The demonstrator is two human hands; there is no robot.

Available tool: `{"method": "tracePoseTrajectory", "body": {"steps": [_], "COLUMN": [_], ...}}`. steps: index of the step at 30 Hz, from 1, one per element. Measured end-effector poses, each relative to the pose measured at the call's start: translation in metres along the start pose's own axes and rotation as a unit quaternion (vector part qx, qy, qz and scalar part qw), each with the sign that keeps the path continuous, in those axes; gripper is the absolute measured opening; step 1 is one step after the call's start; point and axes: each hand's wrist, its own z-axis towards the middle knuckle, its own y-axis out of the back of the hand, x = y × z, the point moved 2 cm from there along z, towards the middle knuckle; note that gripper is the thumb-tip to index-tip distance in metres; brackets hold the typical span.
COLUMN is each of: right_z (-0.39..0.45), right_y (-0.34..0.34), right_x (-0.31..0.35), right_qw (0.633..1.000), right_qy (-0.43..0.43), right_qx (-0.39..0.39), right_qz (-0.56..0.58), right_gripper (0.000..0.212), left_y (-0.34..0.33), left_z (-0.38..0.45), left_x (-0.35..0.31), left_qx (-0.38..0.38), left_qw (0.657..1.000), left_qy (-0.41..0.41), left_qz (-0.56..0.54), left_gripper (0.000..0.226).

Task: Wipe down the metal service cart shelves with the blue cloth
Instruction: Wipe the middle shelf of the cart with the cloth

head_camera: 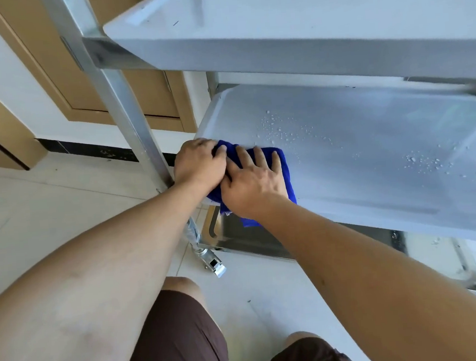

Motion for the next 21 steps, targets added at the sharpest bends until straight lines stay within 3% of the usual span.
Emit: {"method": "tracePoseTrajectory", "body": {"steps": [9, 14, 21], "right_z": [0.049, 0.096, 0.16], "right_y": [0.012, 0.01, 0.008], "right_x": [-0.036, -0.051, -0.057], "right_qw": [0.998, 0.997, 0.994], "right_qy": [-0.039, -0.056, -0.076], "right_qx": [0.028, 0.019, 0.004], "right_qz": [-0.032, -0.057, -0.074], "right_gripper": [0.067, 0.071, 0.076], "left_y": [-0.007, -0.017, -0.022], "left_z": [0.02, 0.017, 0.017], "left_x": [-0.008, -0.016, -0.014], "left_qx": [-0.036, -0.082, -0.068], "left_qw": [0.999, 0.99, 0.988], "left_qy": [0.001, -0.046, -0.061], "left_qz": [0.002, 0.106, 0.127], "left_gripper": [0.042, 0.045, 0.039]}}
